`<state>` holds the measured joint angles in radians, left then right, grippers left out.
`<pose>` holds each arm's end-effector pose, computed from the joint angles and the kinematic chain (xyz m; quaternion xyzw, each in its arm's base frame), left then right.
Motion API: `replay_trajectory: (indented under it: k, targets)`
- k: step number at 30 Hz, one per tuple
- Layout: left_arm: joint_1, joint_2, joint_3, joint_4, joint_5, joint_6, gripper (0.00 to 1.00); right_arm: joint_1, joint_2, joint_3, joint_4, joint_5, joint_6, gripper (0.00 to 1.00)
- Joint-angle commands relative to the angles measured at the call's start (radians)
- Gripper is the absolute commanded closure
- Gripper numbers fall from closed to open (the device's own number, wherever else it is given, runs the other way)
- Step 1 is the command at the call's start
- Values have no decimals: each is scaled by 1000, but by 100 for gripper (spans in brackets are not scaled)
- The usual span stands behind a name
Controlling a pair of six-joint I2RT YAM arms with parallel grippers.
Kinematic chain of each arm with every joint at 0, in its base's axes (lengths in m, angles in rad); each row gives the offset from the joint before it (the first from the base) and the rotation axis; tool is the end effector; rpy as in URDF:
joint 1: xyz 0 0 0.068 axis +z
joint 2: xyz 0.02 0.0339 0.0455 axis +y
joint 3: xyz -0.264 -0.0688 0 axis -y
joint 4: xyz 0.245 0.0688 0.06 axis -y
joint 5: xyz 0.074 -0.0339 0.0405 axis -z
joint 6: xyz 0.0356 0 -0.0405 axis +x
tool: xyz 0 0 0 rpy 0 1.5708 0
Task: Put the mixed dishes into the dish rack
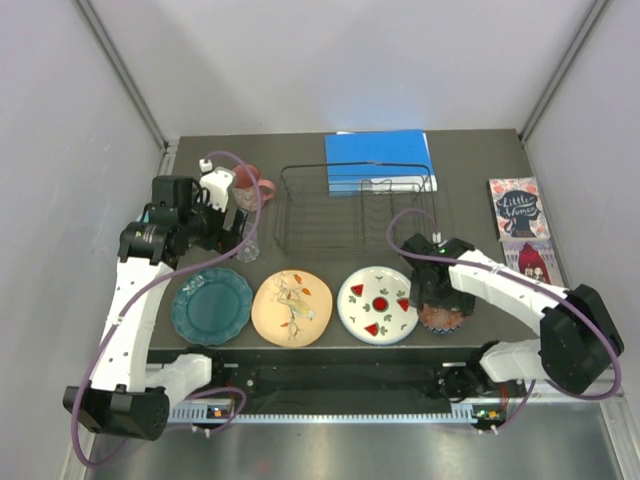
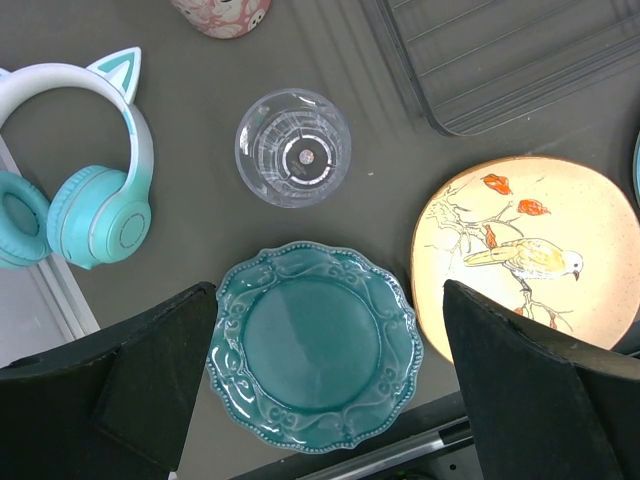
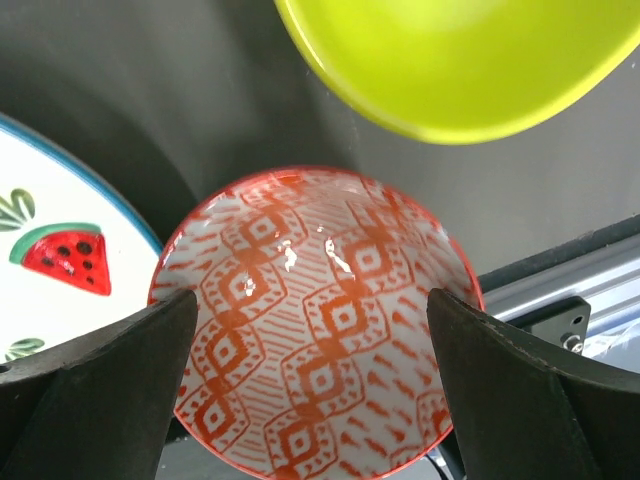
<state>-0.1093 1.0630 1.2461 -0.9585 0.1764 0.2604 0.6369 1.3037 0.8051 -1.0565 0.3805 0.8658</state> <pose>0.1976 -0.0280 0.3715 0.2023 0.8965 -0.0519 0.3908 0.1653 0.1059 0.1966 0.1136 0.9753 -0.1329 0.1347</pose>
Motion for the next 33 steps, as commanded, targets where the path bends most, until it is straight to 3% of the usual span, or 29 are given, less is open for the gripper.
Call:
replay_trajectory:
  k: [1, 18, 24, 27, 33]
  targets:
    - [2, 3, 36, 49, -11, 2, 1, -14, 16, 2, 130, -9, 15, 0]
    - [2, -12, 10, 78, -14, -9, 1, -71, 68, 166, 202, -16, -73, 0]
    - [0, -12, 6, 90, -3, -16, 1, -88, -47, 189, 60, 84, -30, 0]
    - [2, -15, 10, 86, 3, -18, 1, -98, -63, 245, -106, 127, 10, 0]
    - [2, -12, 27, 80, 14, -29, 1, -102, -122, 284, -350, 101, 53, 0]
